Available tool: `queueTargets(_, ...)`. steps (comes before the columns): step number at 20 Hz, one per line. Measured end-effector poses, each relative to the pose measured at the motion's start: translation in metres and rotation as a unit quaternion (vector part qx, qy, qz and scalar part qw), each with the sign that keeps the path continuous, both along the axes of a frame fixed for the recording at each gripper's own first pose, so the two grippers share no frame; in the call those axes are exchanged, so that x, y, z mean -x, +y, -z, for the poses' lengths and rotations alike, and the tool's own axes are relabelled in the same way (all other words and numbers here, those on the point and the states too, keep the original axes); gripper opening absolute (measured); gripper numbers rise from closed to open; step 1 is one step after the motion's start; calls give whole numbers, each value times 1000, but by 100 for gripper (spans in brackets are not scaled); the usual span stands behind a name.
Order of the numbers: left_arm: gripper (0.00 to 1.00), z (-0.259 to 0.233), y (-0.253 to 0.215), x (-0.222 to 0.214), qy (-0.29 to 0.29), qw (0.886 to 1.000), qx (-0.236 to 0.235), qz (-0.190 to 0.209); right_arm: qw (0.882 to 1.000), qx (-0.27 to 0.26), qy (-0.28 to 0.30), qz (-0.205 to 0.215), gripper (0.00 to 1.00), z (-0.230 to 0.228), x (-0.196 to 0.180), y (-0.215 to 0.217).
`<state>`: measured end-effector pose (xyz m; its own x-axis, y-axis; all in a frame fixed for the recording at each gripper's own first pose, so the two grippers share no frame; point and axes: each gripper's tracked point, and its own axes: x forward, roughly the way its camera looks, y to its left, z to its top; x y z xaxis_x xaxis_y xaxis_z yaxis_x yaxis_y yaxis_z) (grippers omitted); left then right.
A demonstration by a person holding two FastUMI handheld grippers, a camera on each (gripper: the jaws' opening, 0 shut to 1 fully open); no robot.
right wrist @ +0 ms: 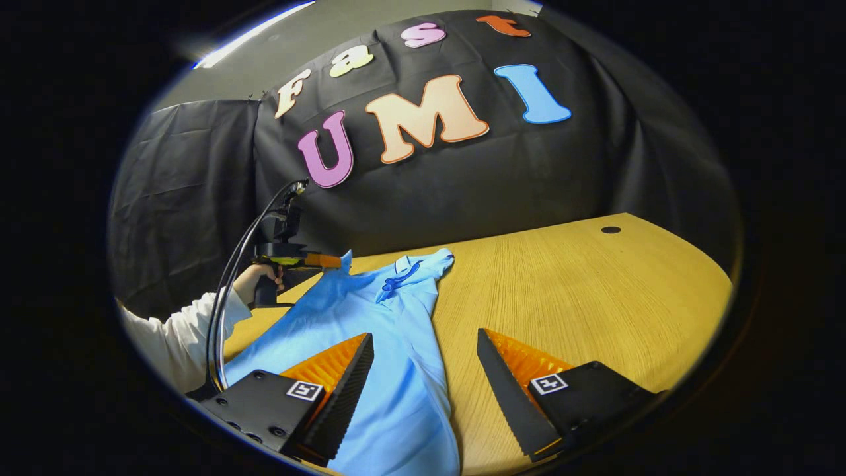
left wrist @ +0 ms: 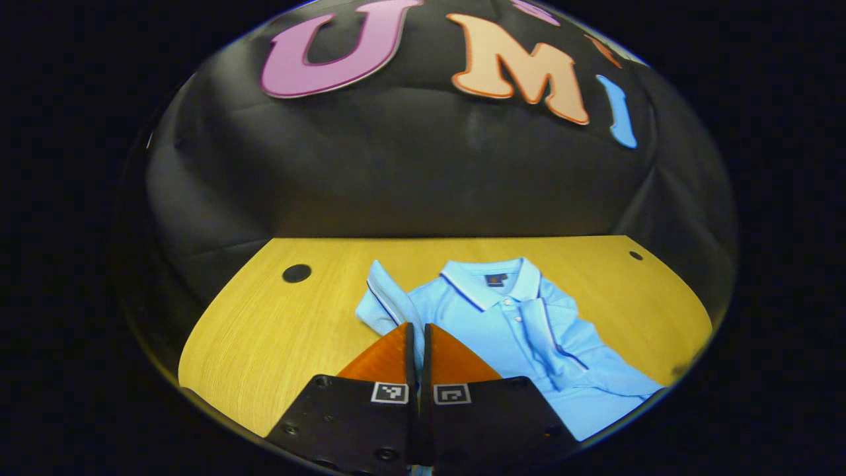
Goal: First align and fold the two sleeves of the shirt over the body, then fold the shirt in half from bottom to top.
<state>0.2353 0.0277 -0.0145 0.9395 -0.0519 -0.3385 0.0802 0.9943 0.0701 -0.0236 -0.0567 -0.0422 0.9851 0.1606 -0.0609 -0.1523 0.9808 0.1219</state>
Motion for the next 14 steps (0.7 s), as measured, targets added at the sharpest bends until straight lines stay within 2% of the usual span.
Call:
queueTargets(2,0,-3,-34,2,-9,999,-26,36,1000,0,-3,-1,98,-1,1,-1)
queueTargets(4,0,3,-70,6,-7,997,-30,74,1000,3,-5,0,98,-2,0,0)
queueTargets(7,0,9,-107,13,-8,992,-53,112,1000,10,-5,-4,98,0,0,1)
queueTargets(9,0,18,-120,15,-6,989,-74,127,1000,8,-5,-9,98,0,3,3)
queueTargets(14,0,38,-148,28,8,986,-80,148,1000,19,8,-11,98,7,4,8)
